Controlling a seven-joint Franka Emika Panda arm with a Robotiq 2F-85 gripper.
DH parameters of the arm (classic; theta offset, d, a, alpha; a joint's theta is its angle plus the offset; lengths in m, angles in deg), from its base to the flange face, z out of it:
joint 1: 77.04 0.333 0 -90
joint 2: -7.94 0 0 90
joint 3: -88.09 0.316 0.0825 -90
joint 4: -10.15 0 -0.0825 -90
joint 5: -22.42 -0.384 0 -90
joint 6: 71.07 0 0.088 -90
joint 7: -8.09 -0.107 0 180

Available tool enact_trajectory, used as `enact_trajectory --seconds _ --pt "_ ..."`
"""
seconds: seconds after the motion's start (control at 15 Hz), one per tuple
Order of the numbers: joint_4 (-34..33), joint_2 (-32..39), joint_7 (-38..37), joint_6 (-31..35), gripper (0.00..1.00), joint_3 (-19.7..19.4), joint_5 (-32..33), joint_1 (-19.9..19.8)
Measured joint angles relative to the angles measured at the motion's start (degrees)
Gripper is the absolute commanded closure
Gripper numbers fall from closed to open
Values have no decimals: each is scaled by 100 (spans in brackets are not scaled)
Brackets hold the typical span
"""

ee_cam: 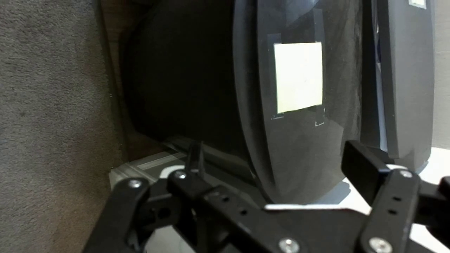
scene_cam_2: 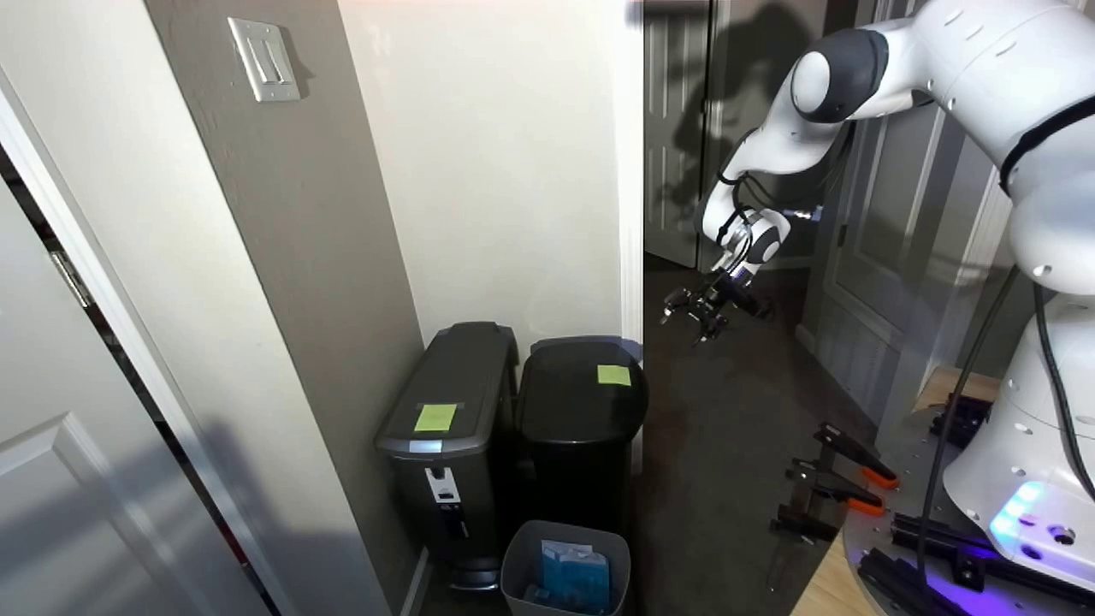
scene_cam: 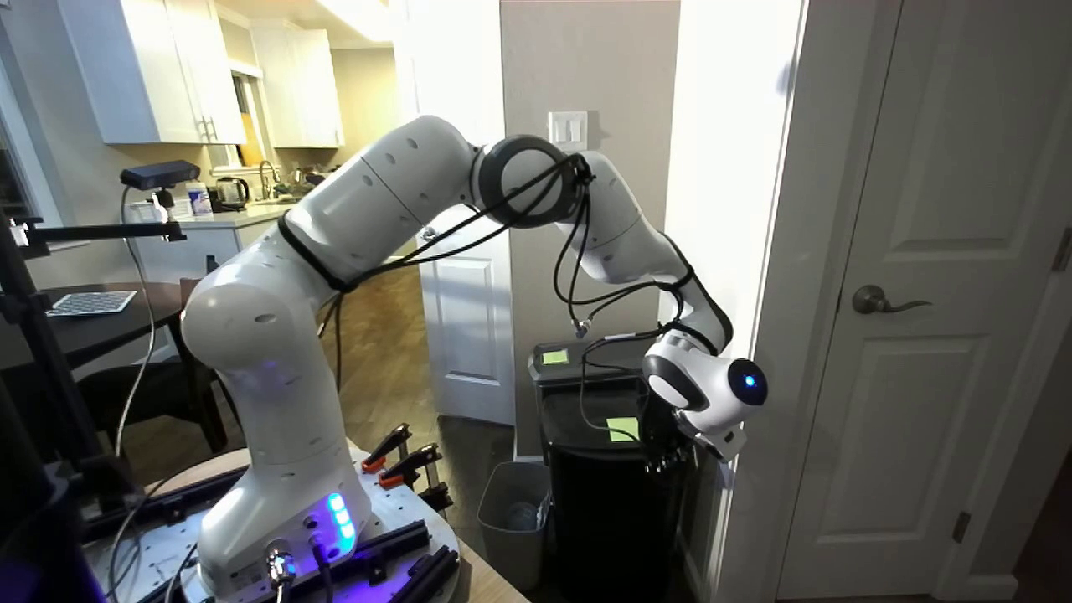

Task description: Open the lid of the black bin

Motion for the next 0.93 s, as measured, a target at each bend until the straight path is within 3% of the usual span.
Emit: enact_trajectory --seconds 0.6,0.93 --pt "-880 810 -6 -695 0 17 0 -137" --pt "-1400 1341 -6 -753 0 147 -274 -198"
